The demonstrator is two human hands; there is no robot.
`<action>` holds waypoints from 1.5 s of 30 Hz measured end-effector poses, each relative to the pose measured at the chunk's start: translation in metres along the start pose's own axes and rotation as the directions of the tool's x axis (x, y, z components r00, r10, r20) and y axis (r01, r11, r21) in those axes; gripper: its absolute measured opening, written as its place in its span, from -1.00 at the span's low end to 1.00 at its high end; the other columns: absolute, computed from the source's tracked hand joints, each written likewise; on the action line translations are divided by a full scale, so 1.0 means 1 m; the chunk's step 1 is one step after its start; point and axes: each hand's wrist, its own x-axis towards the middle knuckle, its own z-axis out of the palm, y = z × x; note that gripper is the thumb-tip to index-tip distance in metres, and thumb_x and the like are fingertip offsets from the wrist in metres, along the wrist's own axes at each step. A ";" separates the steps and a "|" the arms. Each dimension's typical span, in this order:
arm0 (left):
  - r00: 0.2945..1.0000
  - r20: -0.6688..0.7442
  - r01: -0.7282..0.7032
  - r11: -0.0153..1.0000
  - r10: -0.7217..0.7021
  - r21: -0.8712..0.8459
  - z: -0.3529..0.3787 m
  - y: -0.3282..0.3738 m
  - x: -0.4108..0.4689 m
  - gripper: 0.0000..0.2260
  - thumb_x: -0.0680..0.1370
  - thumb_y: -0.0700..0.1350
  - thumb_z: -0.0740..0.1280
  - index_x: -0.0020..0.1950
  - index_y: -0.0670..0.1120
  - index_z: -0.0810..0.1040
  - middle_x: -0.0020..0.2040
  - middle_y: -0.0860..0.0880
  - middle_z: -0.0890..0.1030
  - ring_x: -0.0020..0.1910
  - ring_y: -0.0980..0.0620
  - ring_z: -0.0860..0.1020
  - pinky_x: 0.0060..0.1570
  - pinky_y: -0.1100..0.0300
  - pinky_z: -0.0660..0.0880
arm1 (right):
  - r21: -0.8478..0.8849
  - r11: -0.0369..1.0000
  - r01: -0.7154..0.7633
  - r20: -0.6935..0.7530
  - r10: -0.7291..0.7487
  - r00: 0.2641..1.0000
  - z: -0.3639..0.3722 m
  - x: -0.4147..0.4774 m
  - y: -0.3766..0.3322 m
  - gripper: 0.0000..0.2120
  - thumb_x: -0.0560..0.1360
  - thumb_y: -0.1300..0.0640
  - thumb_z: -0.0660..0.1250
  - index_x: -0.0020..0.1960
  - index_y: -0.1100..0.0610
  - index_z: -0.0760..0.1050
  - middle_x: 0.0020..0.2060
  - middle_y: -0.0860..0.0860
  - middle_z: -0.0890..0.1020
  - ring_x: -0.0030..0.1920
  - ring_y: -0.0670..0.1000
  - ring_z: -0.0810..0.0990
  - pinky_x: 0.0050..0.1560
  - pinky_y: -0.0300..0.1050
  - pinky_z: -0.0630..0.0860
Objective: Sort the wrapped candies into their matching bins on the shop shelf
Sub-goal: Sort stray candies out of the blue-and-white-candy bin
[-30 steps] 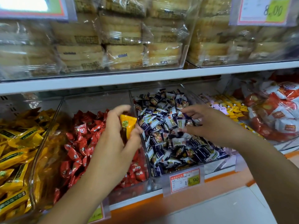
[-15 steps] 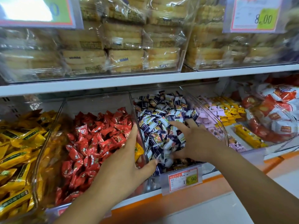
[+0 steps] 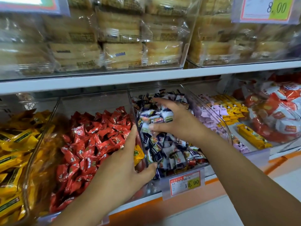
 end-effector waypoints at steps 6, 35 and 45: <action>1.000 0.013 0.015 0.999 -0.016 0.044 -0.002 0.003 0.000 -0.04 0.46 0.31 0.28 0.37 0.32 -0.55 -0.45 0.20 0.48 -0.50 0.18 0.41 -0.47 0.26 0.25 | -0.234 0.969 -0.076 0.224 0.130 0.966 -0.061 -0.025 -0.019 -0.66 0.49 -0.05 0.40 0.17 -0.39 0.45 0.25 -0.26 0.51 0.14 -0.14 0.57 0.11 -0.20 0.49; 0.999 -0.036 -0.024 1.000 0.024 0.002 0.001 0.000 -0.001 -0.07 0.46 0.28 0.29 0.47 0.28 -0.43 -0.52 0.03 0.39 -0.53 0.17 0.39 -0.49 0.21 0.22 | -0.295 0.922 -0.250 0.391 0.355 0.849 -0.013 -0.044 0.026 -0.02 0.38 0.00 0.53 0.56 -0.09 -0.05 0.54 -0.06 0.16 0.42 0.06 0.32 0.19 -0.17 0.37; 1.000 -0.020 -0.021 1.000 0.022 0.020 0.001 -0.001 -0.001 -0.07 0.46 0.30 0.27 0.44 0.30 -0.47 -0.48 0.00 0.37 -0.51 0.17 0.39 -0.47 0.21 0.22 | 0.062 0.933 -0.354 0.216 0.333 0.918 -0.021 -0.037 0.034 -0.45 0.43 0.31 0.45 0.19 -0.21 0.35 -0.53 0.00 0.30 -0.62 -0.08 0.20 -0.57 -0.29 0.16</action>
